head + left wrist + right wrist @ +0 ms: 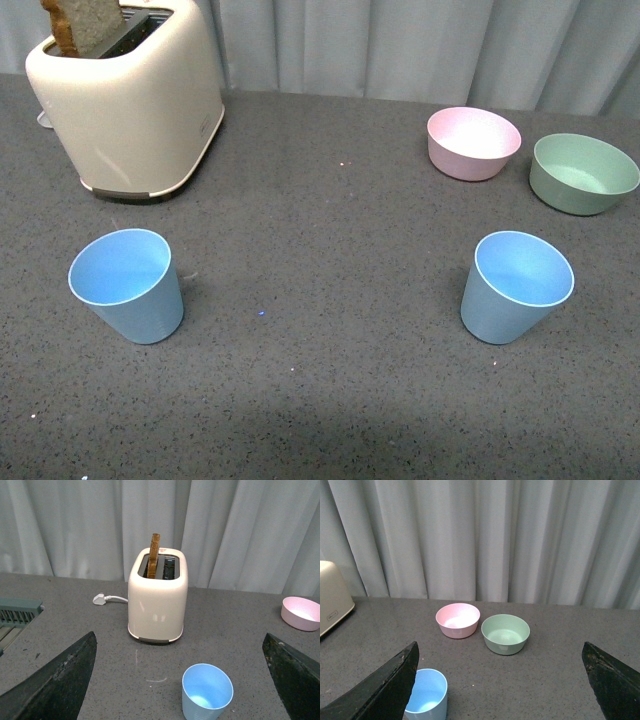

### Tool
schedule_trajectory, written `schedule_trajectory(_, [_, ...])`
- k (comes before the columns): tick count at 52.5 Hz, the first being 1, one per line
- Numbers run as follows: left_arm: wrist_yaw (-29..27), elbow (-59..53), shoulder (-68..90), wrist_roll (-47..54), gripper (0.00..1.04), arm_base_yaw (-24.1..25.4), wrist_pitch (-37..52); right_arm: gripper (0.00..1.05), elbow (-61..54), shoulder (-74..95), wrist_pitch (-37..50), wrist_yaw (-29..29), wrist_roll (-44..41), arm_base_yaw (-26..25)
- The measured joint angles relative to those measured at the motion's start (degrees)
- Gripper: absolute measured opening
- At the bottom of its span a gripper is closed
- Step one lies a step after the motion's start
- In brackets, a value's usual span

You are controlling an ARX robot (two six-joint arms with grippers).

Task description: Stack blue cups with both arms

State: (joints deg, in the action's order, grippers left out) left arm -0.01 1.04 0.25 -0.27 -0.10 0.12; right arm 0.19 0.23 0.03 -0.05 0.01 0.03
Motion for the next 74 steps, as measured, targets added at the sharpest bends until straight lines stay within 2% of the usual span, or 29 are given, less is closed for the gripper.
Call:
schedule_trajectory(52, [0.0,0.0,0.0,0.0,0.98,0.0,0.0,0.95,0.0,0.0,0.0,0.0,0.0,0.0])
schedule_trajectory(53, [-0.4,0.0,0.1,0.0,0.98,-0.1,-0.1,0.95,0.0,0.0,0.0,0.0,0.0,0.0])
schedule_trajectory(56, [-13.4,3.5,6.5,-5.3,0.98,-3.8,-9.2,0.95,0.0,0.0,0.0,0.0,0.0,0.0])
schedule_trajectory(57, [-16.0,4.1,9.0,-7.1,0.98,-4.3,-10.2,0.95,0.0,0.0,0.0,0.0,0.0,0.0])
schedule_trajectory(59, [-17.7,4.8,15.0,-10.1,0.98,-3.9,-9.6,0.95,0.0,0.0,0.0,0.0,0.0,0.0])
schedule_trajectory(61, [-17.4,5.6,20.9,-11.5,0.98,-3.1,-6.6,0.95,0.0,0.0,0.0,0.0,0.0,0.0])
schedule_trajectory(67, [-10.2,11.1,38.9,-13.8,0.98,0.0,4.7,0.95,0.0,0.0,0.0,0.0,0.0,0.0])
schedule_trajectory(71, [-5.7,15.3,47.8,-14.0,0.98,0.9,5.9,0.95,0.0,0.0,0.0,0.0,0.0,0.0])
schedule_trajectory(74, [-0.3,19.7,57.5,-14.0,0.98,1.1,4.7,0.95,0.0,0.0,0.0,0.0,0.0,0.0])
